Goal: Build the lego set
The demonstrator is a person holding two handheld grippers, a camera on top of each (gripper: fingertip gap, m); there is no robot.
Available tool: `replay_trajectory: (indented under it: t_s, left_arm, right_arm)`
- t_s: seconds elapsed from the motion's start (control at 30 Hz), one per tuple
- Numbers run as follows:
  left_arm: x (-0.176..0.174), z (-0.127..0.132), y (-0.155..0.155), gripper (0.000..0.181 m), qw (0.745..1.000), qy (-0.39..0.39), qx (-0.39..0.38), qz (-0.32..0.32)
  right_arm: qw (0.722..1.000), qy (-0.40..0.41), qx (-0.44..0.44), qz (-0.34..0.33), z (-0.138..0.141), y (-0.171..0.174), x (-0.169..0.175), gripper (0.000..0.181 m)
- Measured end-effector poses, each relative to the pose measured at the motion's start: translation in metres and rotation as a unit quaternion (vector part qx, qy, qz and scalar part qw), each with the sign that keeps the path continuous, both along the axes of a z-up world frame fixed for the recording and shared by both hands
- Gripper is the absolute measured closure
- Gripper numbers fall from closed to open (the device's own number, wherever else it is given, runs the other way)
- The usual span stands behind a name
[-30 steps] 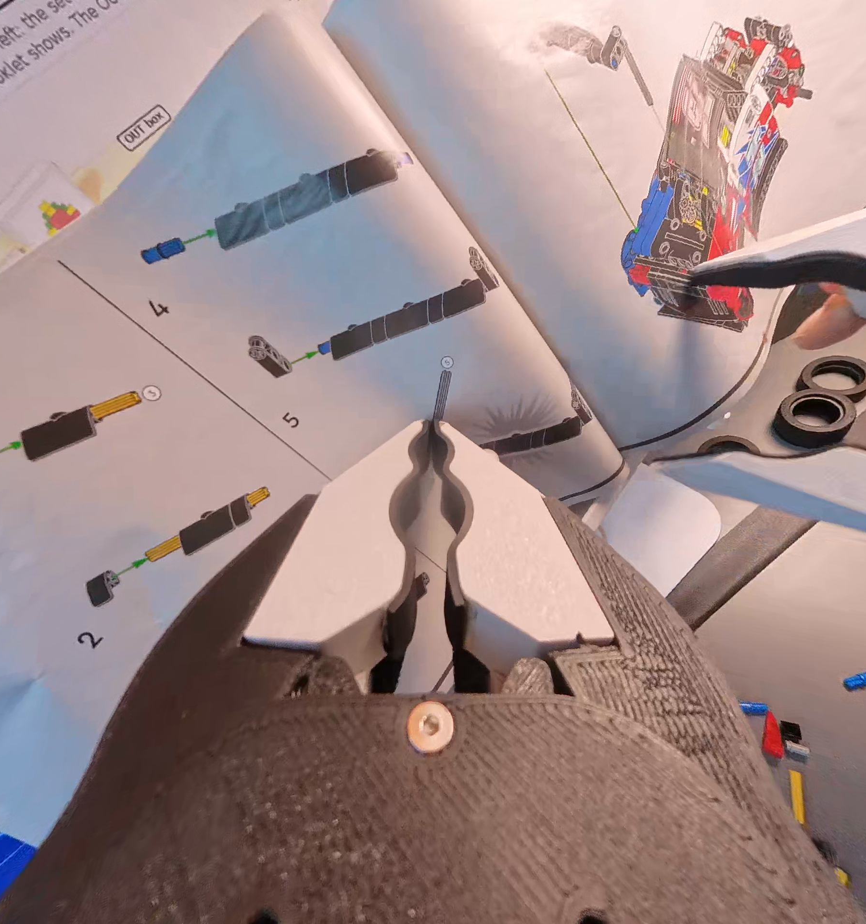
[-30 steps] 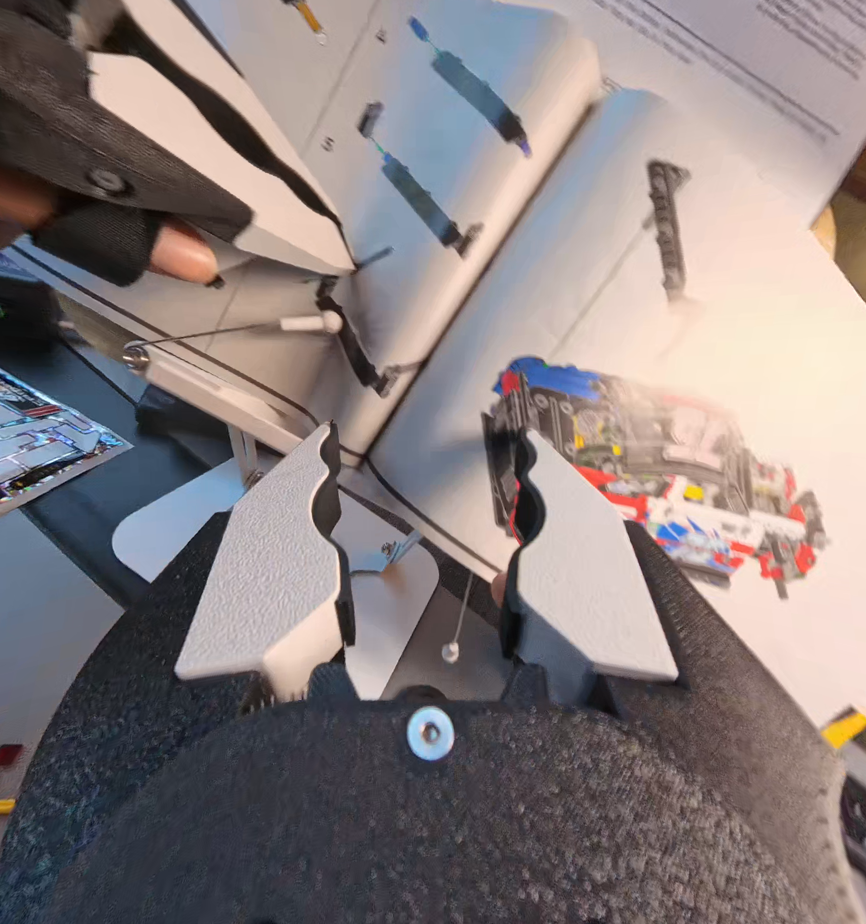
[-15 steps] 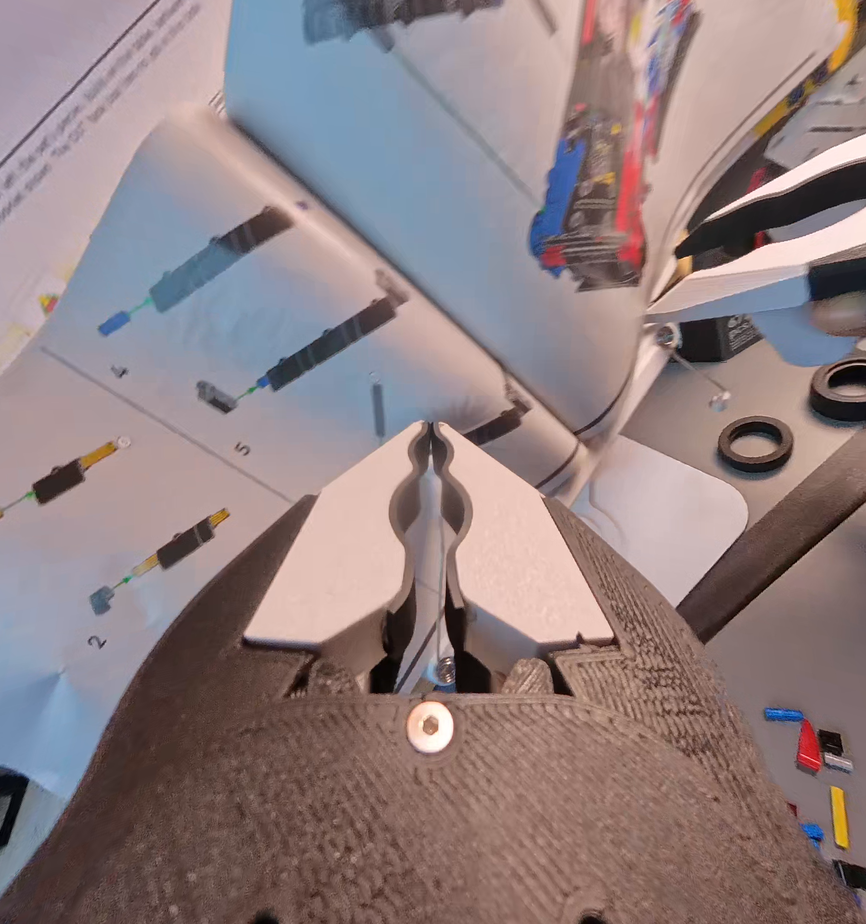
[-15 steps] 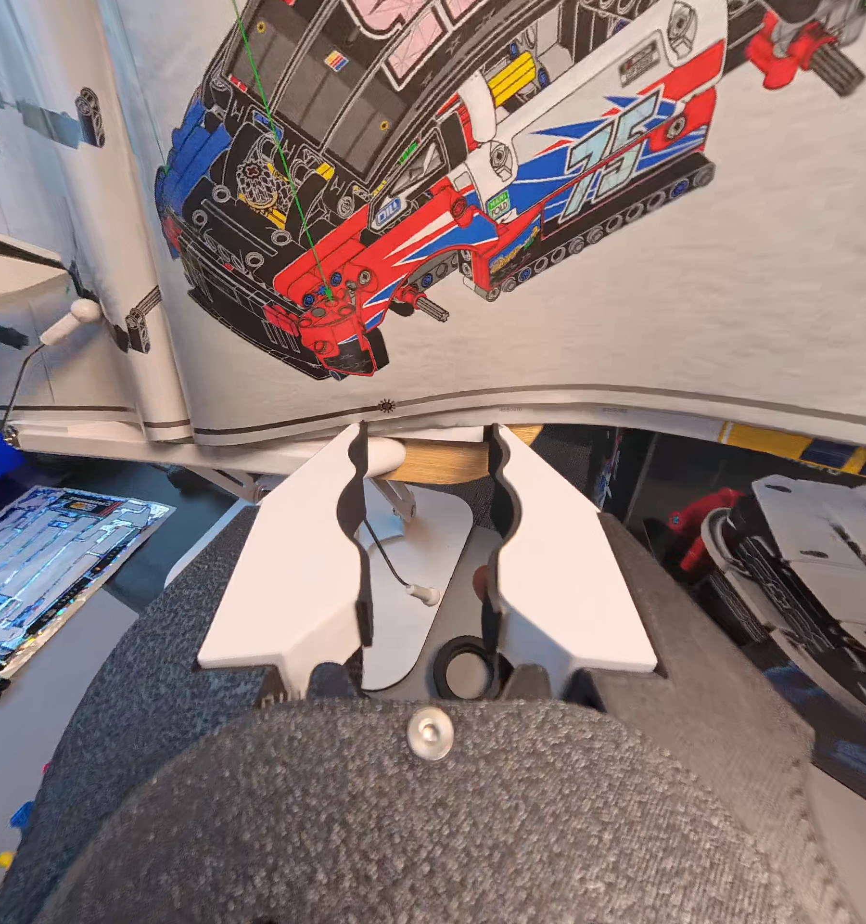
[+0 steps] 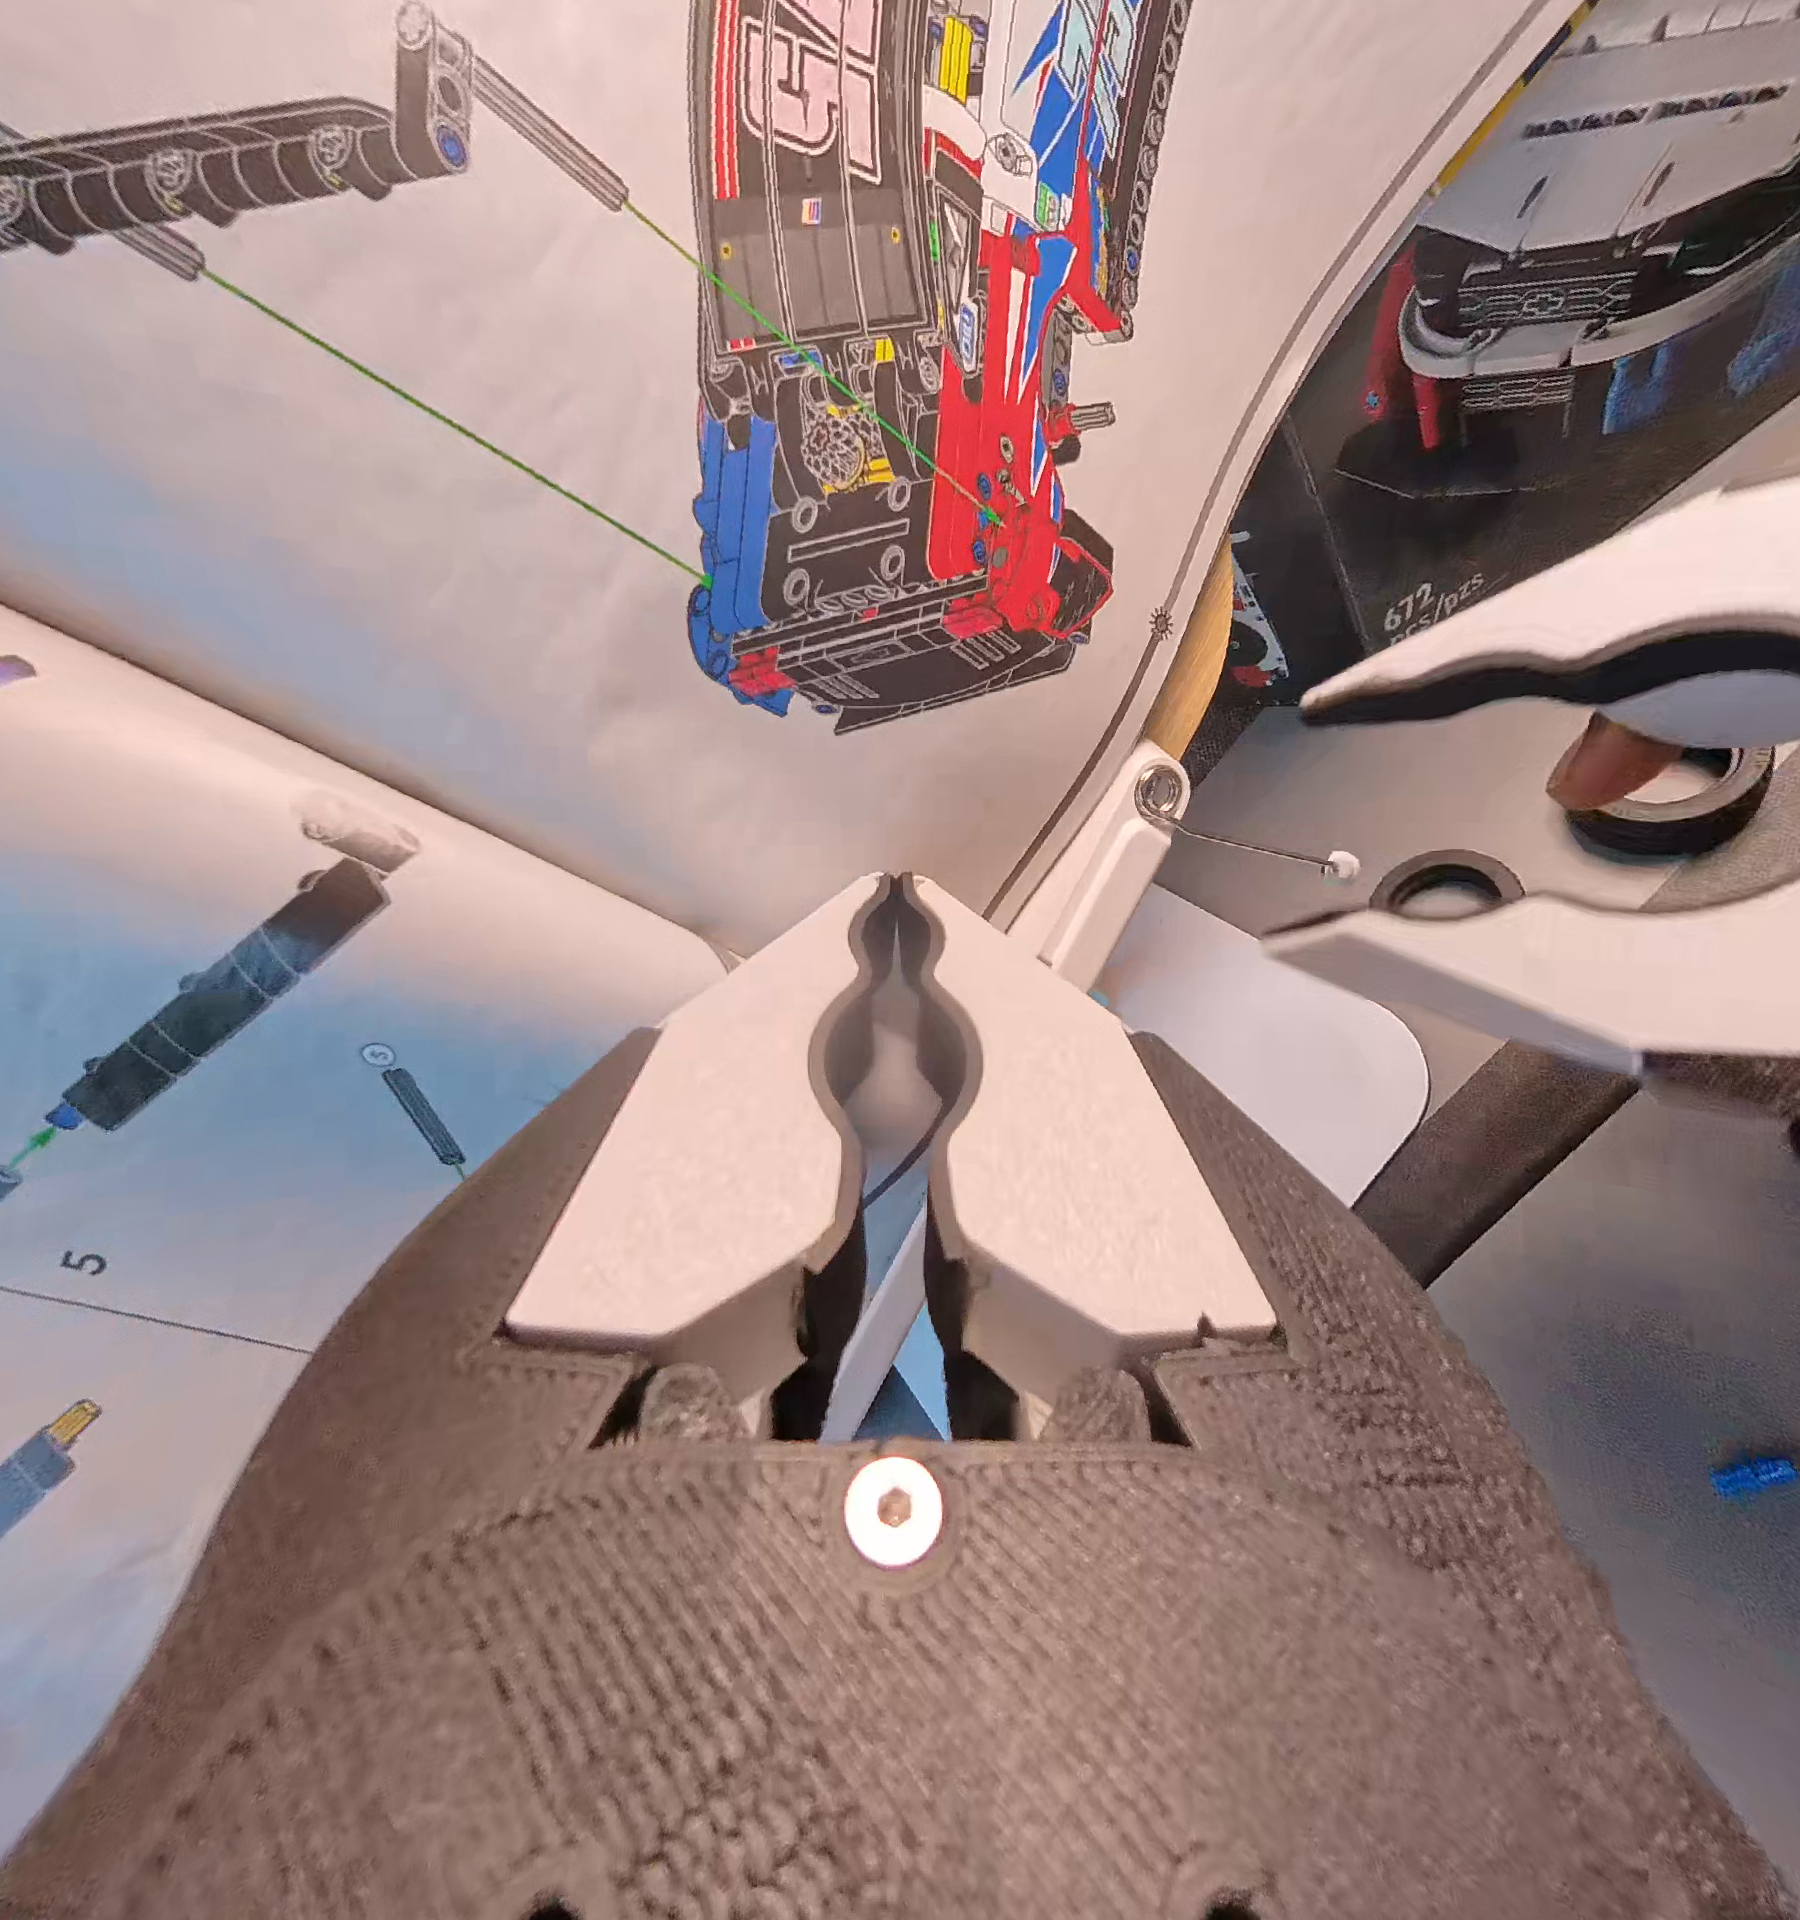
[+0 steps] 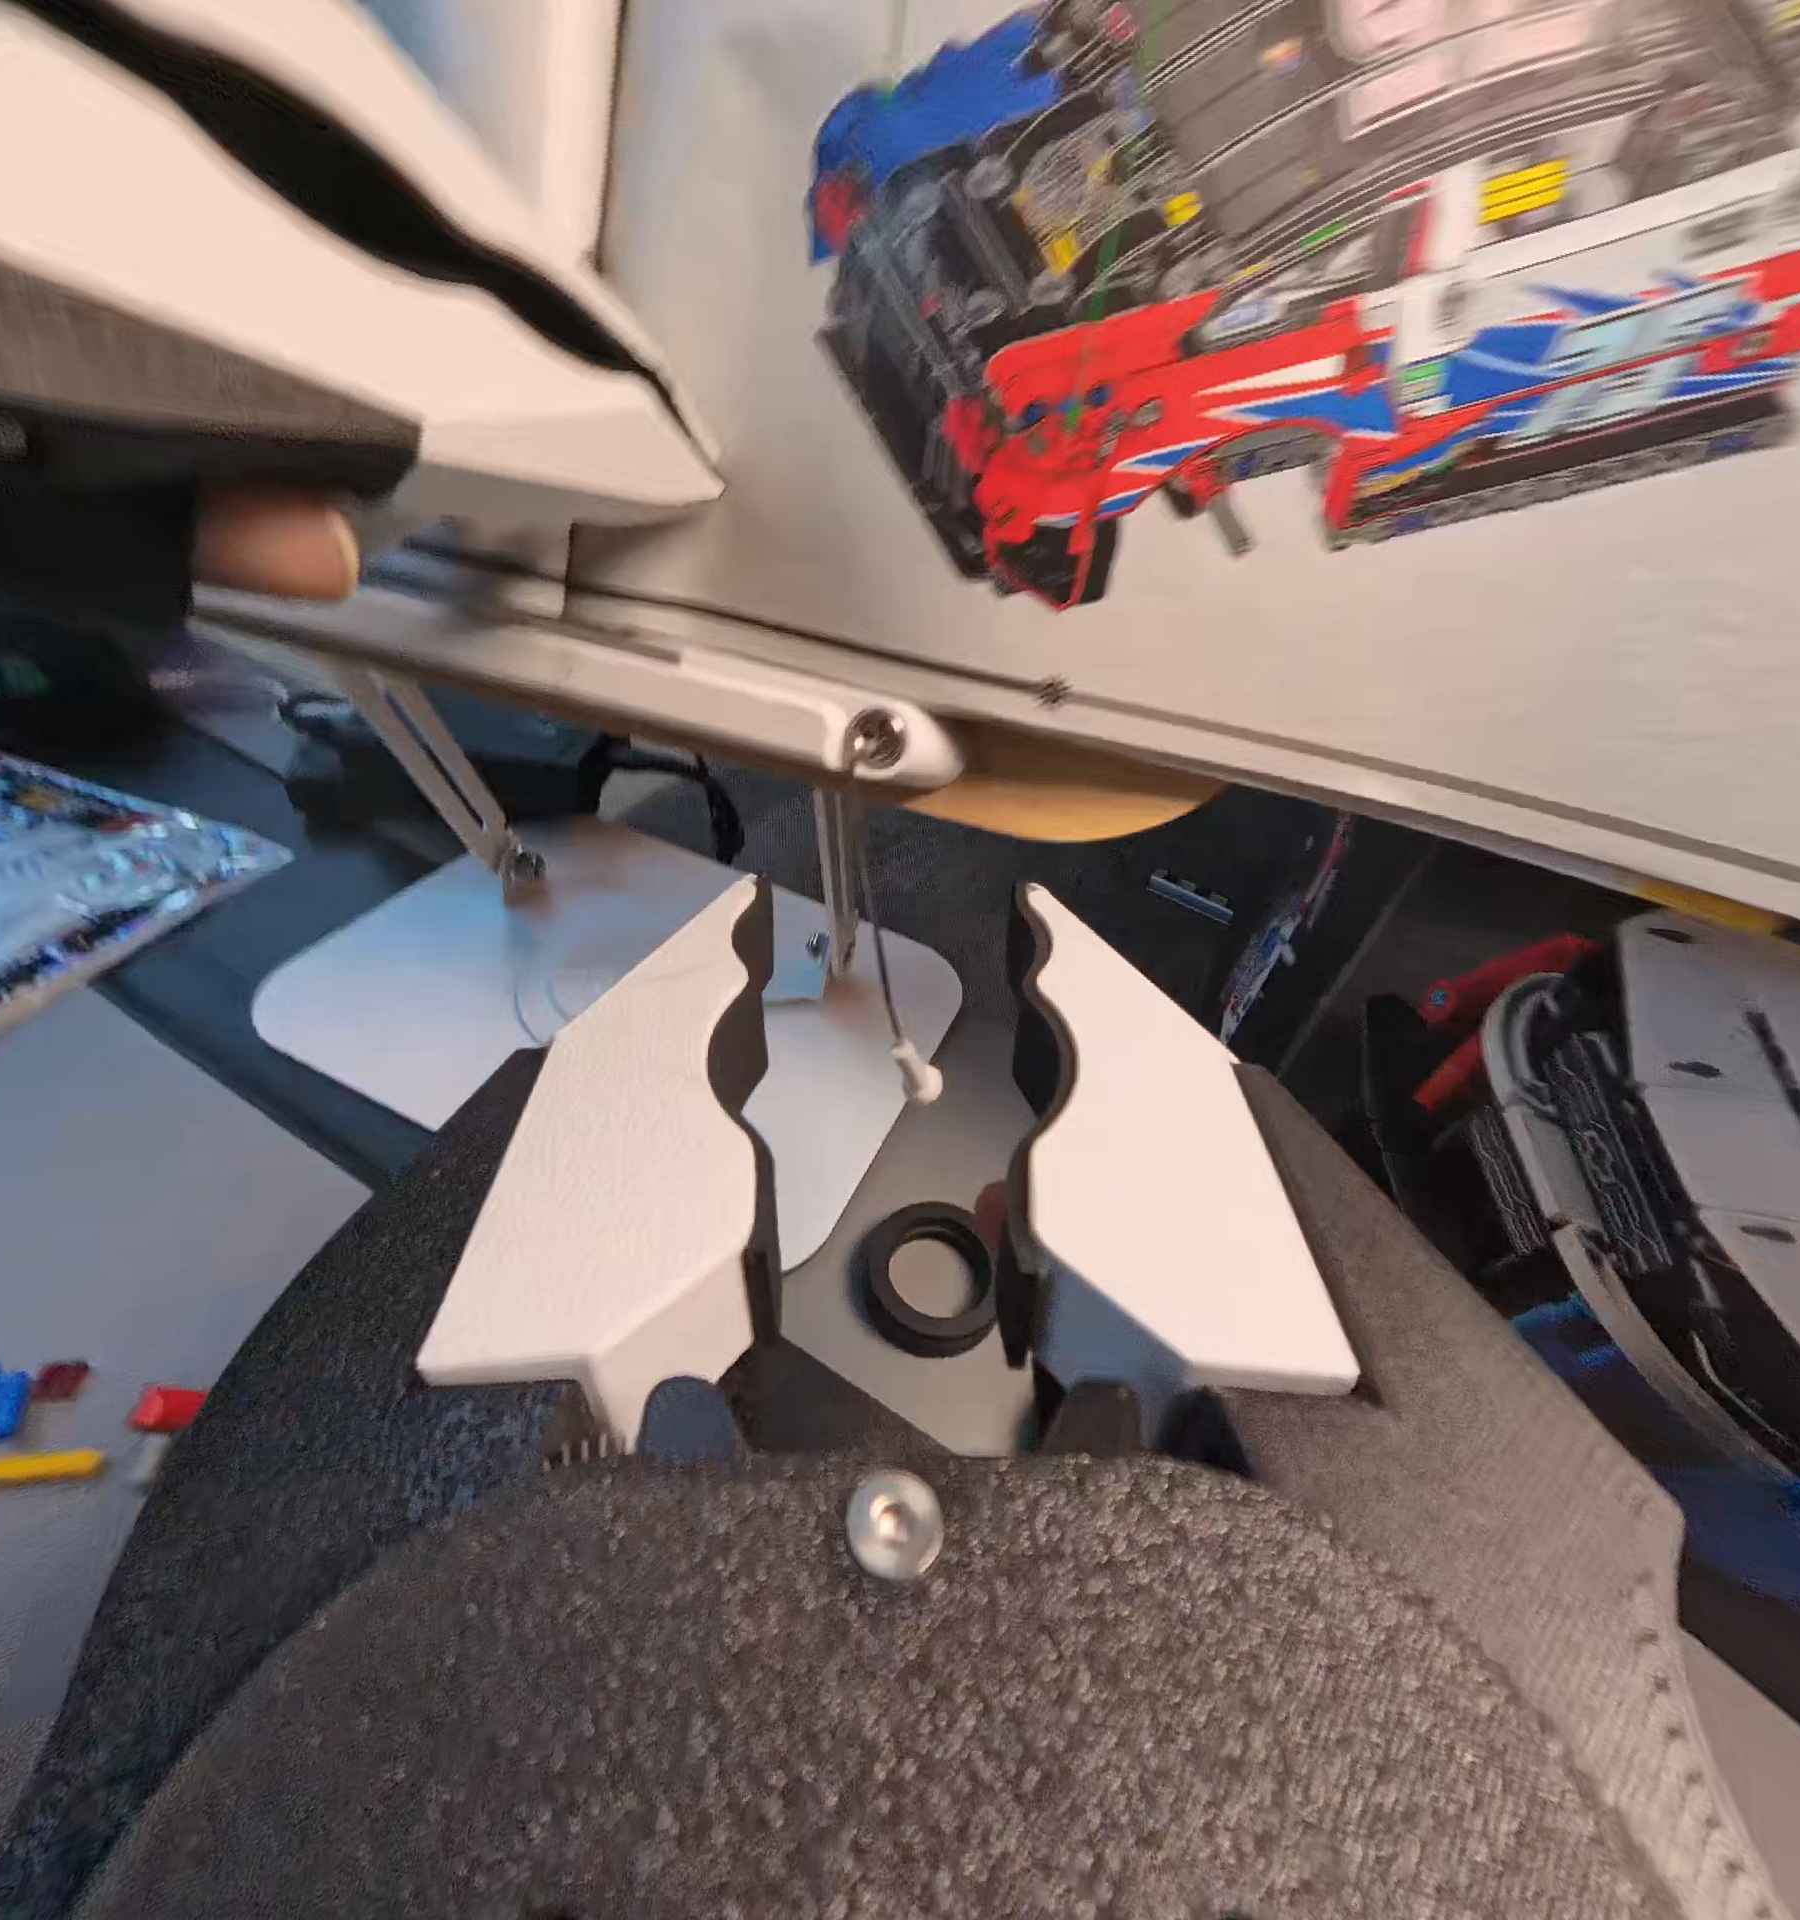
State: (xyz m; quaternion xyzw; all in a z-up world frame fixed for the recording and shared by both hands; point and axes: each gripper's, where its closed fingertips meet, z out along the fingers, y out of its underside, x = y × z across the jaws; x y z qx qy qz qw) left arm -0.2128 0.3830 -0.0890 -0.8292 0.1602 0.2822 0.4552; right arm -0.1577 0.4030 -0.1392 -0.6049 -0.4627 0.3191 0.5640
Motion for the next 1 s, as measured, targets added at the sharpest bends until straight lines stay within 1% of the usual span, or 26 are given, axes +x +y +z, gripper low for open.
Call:
replay_trajectory:
  t_s: [0.03, 0.07, 0.1, 0.17, 0.2, 0.23, 0.27, 0.37, 0.4, 0.47, 0.5, 0.53, 0.57, 0.6, 0.63, 0.67, 0.7, 0.73, 0.77, 0.8, 0.83, 0.87, 0.9, 0.93, 0.97, 1.0]
  left_arm:
    - [0.0, 0.0, 0.0, 0.181, 1.0, 0.0, -0.003, 0.003]
    - [0.0, 0.0, 0.0, 0.181, 1.0, 0.003, -0.006, 0.006]
    - [-0.001, -0.001, 0.001, 0.181, 1.0, 0.006, -0.009, 0.006]
    - [-0.002, -0.001, 0.002, 0.181, 1.0, 0.008, -0.012, 0.007]
    - [-0.002, -0.002, 0.002, 0.181, 1.0, 0.004, -0.013, 0.008]
    - [-0.002, -0.004, 0.003, 0.181, 1.0, -0.001, -0.017, 0.01]
    - [-0.001, -0.005, 0.003, 0.181, 1.0, -0.005, -0.02, 0.01]
    - [0.001, -0.005, 0.001, 0.181, 1.0, -0.01, -0.022, 0.0]
    - [0.002, -0.005, -0.001, 0.181, 1.0, -0.014, -0.021, -0.005]
    - [0.003, -0.005, -0.003, 0.181, 0.999, -0.036, -0.012, -0.013]
    - [0.003, -0.005, -0.003, 0.181, 0.999, -0.048, -0.006, -0.013]
    - [0.002, -0.005, -0.003, 0.181, 0.999, -0.053, 0.0, -0.012]
    - [0.002, -0.005, -0.003, 0.181, 0.998, -0.055, 0.005, -0.015]
    - [0.003, -0.005, -0.003, 0.181, 0.998, -0.058, 0.011, -0.019]
    - [0.004, -0.005, -0.004, 0.181, 0.998, -0.062, 0.015, -0.024]
    - [0.004, -0.004, -0.005, 0.181, 0.997, -0.064, 0.02, -0.03]
    - [0.005, -0.004, -0.006, 0.181, 0.997, -0.066, 0.023, -0.036]
    - [0.005, -0.005, -0.007, 0.181, 0.996, -0.071, 0.024, -0.041]
    - [0.005, -0.005, -0.008, 0.181, 0.995, -0.08, 0.026, -0.045]
    - [0.007, -0.004, -0.009, 0.181, 0.994, -0.092, 0.03, -0.048]
    - [0.008, -0.002, -0.011, 0.181, 0.992, -0.108, 0.035, -0.049]
    - [0.009, 0.001, -0.015, 0.181, 0.99, -0.124, 0.043, -0.048]
    - [0.008, 0.005, -0.02, 0.181, 0.988, -0.138, 0.053, -0.045]
    - [0.006, 0.008, -0.026, 0.181, 0.986, -0.15, 0.063, -0.041]
    - [0.002, 0.01, -0.033, 0.181, 0.984, -0.159, 0.071, -0.036]
    - [-0.003, 0.011, -0.039, 0.181, 0.983, -0.164, 0.075, -0.029]
  right_arm:
    - [0.999, -0.037, 0.021, 0.012, -0.012, -0.005, -0.007, 0.137]
    - [0.996, -0.072, 0.053, 0.012, -0.02, -0.006, -0.012, 0.152]
    - [0.987, -0.109, 0.113, -0.025, -0.02, 0.003, -0.008, 0.181]
    - [0.942, -0.196, 0.254, -0.1, -0.003, 0.02, 0.009, 0.181]
    - [0.911, -0.228, 0.322, -0.121, 0.009, 0.022, 0.015, 0.181]
    - [0.869, -0.264, 0.396, -0.133, 0.018, 0.02, 0.018, 0.181]
    - [0.826, -0.288, 0.464, -0.137, 0.026, 0.017, 0.019, 0.181]
    - [0.727, -0.304, 0.605, -0.109, 0.047, 0.004, 0.013, 0.181]
    - [0.703, -0.307, 0.634, -0.095, 0.053, 0.001, 0.008, 0.18]
    - [0.684, -0.317, 0.653, -0.072, 0.058, 0.001, -0.004, 0.178]
    - [0.686, -0.321, 0.65, -0.066, 0.058, 0.003, -0.01, 0.177]
    - [0.708, -0.314, 0.628, -0.072, 0.059, 0.003, -0.013, 0.177]
    - [0.742, -0.302, 0.593, -0.081, 0.059, 0.003, -0.013, 0.174]
    - [0.78, -0.282, 0.551, -0.092, 0.061, 0.003, -0.01, 0.17]
    - [0.832, -0.241, 0.491, -0.096, 0.064, 0.001, -0.005, 0.162]
    - [0.886, -0.193, 0.41, -0.093, 0.065, -0.002, 0.0, 0.151]
    - [0.934, -0.135, 0.32, -0.084, 0.067, -0.005, 0.005, 0.144]
    - [0.967, -0.079, 0.23, -0.071, 0.068, -0.008, 0.007, 0.14]
    - [0.987, -0.042, 0.147, -0.056, 0.065, -0.007, 0.005, 0.138]
    - [0.996, -0.024, 0.074, -0.047, 0.059, -0.003, 0.0, 0.134]
    - [0.999, -0.012, 0.021, -0.037, 0.055, 0.0, -0.006, 0.134]
    - [1.0, -0.001, -0.008, -0.021, 0.055, 0.001, -0.012, 0.145]
    - [1.0, -0.002, -0.012, -0.001, 0.056, -0.003, -0.02, 0.166]
    - [1.0, -0.012, 0.014, -0.011, 0.057, -0.002, -0.023, 0.174]
    - [0.996, -0.036, 0.083, -0.014, 0.06, -0.004, -0.025, 0.18]
    - [0.983, -0.07, 0.17, -0.011, 0.06, -0.008, -0.028, 0.179]
